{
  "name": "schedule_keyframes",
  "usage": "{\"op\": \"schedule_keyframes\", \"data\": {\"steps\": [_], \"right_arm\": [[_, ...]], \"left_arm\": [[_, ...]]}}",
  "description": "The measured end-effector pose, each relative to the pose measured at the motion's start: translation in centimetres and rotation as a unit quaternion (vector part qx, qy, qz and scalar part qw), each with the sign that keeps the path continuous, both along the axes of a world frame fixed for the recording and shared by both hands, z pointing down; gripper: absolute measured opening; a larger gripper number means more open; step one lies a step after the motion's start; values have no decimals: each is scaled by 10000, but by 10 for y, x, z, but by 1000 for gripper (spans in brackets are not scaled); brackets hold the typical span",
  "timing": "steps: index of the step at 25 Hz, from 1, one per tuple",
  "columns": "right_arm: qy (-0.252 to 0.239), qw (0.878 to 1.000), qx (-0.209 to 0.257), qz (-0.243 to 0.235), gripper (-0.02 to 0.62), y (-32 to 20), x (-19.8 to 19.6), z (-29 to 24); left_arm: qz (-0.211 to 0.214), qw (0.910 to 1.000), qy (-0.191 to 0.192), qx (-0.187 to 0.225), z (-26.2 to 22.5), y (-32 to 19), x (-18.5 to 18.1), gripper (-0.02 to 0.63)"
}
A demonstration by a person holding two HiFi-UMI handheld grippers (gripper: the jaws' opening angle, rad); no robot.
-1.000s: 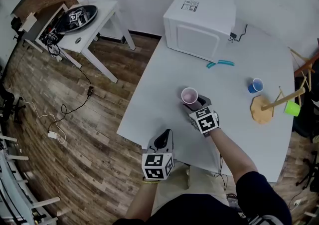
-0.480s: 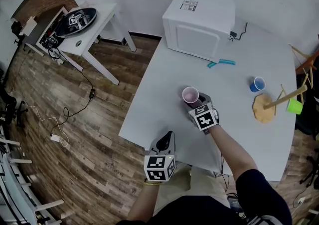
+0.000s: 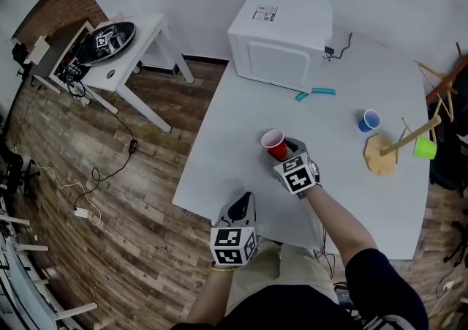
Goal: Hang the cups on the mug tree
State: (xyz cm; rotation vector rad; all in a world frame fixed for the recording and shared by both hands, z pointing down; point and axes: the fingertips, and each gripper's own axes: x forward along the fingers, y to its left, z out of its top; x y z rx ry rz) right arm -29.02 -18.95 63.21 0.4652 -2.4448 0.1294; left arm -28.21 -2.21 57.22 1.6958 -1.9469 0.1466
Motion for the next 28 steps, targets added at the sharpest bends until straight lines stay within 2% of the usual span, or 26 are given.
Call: {"op": "schedule_keyframes", "data": {"steps": [10, 28], "right_arm": [[-69, 9999, 67, 95, 259, 9, 27, -17], [-146, 9966, 201, 782, 259, -1, 110, -45]], "left_arm": [[228, 9997, -10, 110, -12, -10, 17, 20], [851, 9957, -43, 369, -33, -37, 70, 20]]}}
